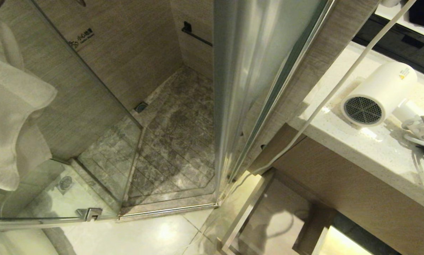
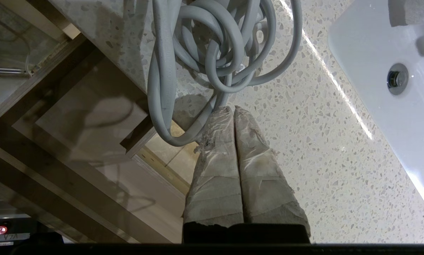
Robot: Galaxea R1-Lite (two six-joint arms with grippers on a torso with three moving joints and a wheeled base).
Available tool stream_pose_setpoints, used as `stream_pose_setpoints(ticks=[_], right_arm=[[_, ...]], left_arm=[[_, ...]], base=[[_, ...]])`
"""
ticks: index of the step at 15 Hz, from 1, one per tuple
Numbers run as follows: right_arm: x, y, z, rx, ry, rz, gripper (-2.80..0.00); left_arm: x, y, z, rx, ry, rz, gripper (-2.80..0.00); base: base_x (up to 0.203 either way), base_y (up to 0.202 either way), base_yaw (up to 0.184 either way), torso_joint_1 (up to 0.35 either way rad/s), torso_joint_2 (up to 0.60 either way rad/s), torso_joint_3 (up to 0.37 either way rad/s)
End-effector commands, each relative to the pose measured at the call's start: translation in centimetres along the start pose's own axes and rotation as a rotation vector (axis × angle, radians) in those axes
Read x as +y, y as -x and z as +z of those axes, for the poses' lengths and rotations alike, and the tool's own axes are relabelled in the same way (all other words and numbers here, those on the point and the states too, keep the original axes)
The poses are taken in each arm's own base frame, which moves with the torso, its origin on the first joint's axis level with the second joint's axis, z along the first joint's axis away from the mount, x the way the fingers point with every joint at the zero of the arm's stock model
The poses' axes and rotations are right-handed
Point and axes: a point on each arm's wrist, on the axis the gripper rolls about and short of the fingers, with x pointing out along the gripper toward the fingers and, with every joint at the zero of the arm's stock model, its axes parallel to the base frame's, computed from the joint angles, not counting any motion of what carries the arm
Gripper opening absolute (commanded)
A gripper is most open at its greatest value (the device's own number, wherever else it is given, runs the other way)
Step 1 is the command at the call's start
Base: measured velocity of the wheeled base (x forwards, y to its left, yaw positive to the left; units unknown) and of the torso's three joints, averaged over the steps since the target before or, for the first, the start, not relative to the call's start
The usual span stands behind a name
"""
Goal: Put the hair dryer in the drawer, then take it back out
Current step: Pick up the hairdryer
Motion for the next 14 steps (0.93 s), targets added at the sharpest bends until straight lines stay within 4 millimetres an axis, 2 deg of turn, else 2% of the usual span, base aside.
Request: stream_pose_setpoints(ticks=[1, 14], right_arm=[[0.01, -0.03, -0.01, 0.003, 0.003, 0.0, -2.8], [0.01, -0.03, -0.01, 0.003, 0.003, 0.0, -2.8]], left_arm=[[0.0, 0.0, 0.0, 0.0, 0.0, 0.0, -2.8], [0.0, 0.0, 0.0, 0.0, 0.0, 0.0, -2.8]], base=[[0.0, 0.0, 0.0, 0.0, 0.0, 0.0], [0.0, 0.0, 0.0, 0.0, 0.0, 0.0]])
